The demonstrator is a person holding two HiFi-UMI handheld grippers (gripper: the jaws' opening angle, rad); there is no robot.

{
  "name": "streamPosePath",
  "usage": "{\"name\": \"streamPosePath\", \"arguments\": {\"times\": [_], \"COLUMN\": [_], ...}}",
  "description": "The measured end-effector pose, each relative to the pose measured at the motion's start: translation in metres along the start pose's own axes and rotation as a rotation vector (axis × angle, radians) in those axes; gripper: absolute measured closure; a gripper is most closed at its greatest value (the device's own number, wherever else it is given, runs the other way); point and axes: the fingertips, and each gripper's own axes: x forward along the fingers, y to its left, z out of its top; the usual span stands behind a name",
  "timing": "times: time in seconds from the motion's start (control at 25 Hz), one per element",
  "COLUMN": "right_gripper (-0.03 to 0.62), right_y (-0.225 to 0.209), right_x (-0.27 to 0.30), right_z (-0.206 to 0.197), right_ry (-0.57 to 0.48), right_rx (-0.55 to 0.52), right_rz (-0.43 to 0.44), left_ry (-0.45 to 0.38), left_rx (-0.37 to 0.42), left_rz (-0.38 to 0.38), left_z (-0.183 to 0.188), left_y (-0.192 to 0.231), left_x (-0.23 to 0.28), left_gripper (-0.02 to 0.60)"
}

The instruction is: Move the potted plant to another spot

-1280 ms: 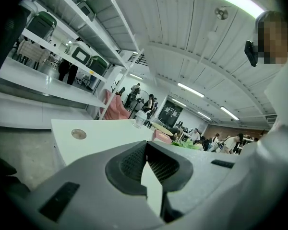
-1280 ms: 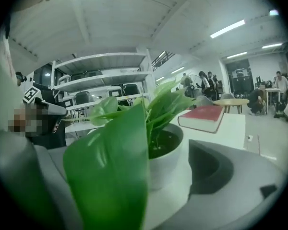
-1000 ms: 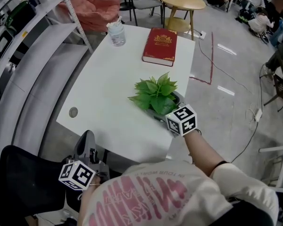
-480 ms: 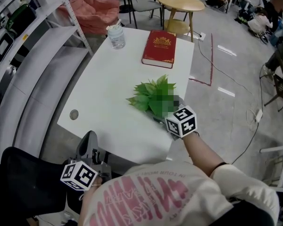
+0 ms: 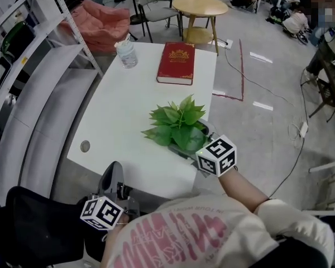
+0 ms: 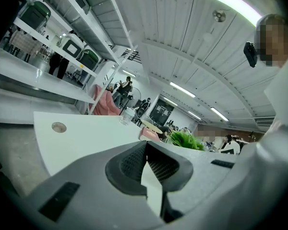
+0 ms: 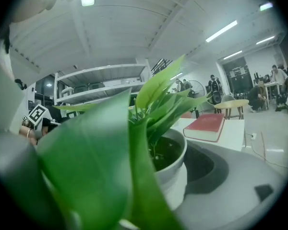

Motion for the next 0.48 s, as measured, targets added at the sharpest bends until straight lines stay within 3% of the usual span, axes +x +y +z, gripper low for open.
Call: {"name": "streamPosePath", "arguments": {"times": [0.24, 0.48], "right_gripper": [0.077, 0.077], "right_y": [-0.001, 0.006], "right_x": [-0.033, -0.050], "right_z": [0.026, 0.051], "right_ry": [-0.067, -0.133], "right_rx": [0.007, 0.012], "right_rz": [0.006, 0.059], "left_ry": [0.010, -0.003], "left_rx": [0.012, 0.013], "left_rz": [-0.072, -0.068], "left_z": [-0.010, -0.009], "left_y": [-0.045, -0.059], "left_x": [0.016, 0.018], "left_gripper": [0.578, 0.578]}}
